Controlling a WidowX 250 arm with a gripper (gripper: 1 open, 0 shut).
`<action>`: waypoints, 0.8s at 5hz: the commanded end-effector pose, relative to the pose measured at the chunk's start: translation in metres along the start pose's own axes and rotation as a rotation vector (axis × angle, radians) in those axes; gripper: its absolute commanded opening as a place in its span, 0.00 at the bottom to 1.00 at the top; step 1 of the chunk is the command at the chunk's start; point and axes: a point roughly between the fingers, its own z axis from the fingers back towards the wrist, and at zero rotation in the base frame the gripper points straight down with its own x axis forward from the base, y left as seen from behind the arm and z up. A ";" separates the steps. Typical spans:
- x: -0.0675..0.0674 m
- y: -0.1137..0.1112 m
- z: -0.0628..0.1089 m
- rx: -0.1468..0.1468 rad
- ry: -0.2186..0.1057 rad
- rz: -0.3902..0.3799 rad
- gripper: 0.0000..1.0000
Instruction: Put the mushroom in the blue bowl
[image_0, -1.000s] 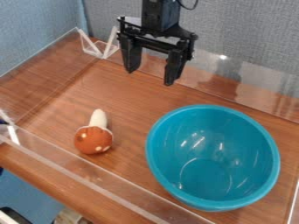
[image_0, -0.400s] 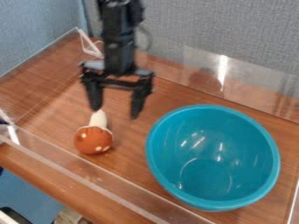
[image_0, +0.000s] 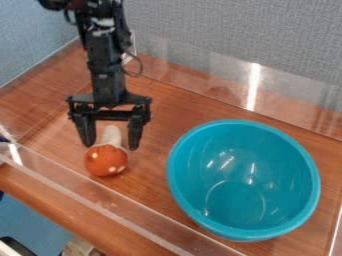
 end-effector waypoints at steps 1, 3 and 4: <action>0.001 0.002 0.000 -0.014 -0.028 0.027 1.00; -0.001 0.001 -0.009 -0.018 -0.022 0.051 1.00; -0.002 0.001 -0.012 -0.017 -0.020 0.058 1.00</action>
